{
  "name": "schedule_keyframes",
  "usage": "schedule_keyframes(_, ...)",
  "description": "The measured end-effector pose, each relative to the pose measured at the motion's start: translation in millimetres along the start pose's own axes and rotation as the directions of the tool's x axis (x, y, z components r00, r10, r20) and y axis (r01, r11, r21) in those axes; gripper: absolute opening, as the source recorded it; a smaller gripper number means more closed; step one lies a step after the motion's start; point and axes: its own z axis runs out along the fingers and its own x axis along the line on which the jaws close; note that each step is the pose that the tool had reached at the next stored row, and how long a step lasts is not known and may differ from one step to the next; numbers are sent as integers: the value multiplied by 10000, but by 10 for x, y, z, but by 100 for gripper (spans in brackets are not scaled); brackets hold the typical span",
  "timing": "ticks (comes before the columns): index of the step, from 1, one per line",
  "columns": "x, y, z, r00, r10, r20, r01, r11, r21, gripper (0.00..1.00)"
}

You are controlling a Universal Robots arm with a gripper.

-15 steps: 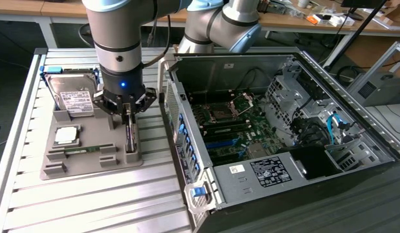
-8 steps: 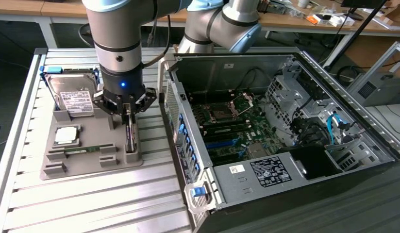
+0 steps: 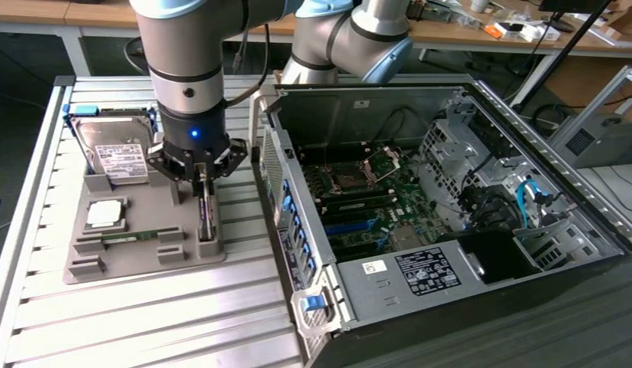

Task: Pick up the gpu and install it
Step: 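Pick up the gpu and move the gpu toward the slot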

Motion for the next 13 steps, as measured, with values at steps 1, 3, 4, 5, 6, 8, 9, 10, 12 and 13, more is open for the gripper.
schedule_keyframes(1, 0, 0, 0, 10000, 0, 1, 0, 10000, 0, 27)
schedule_keyframes(3, 0, 1, -11, 10000, 1, 1, -1, 10000, -1, 27)
schedule_keyframes(4, -1, 1, -28, 10000, 0, 1, 0, 10000, 0, 27)
schedule_keyframes(5, -1, 1, -35, 10000, 1, 1, -1, 10000, 0, 27)
schedule_keyframes(6, -1, 2, -43, 10000, 0, 1, 0, 10000, 0, 27)
schedule_keyframes(8, -2, 2, -61, 10000, 0, 1, 0, 10000, 0, 27)
schedule_keyframes(9, -2, 3, -83, 10000, 0, 0, 0, 10000, 0, 27)
schedule_keyframes(10, -3, 3, -96, 10000, 0, 1, 0, 10000, -1, 27)
schedule_keyframes(12, -3, 4, -117, 10000, 0, 0, 0, 10000, 0, 27)
schedule_keyframes(13, -3, 4, -125, 10000, 0, 0, 0, 10000, 0, 27)
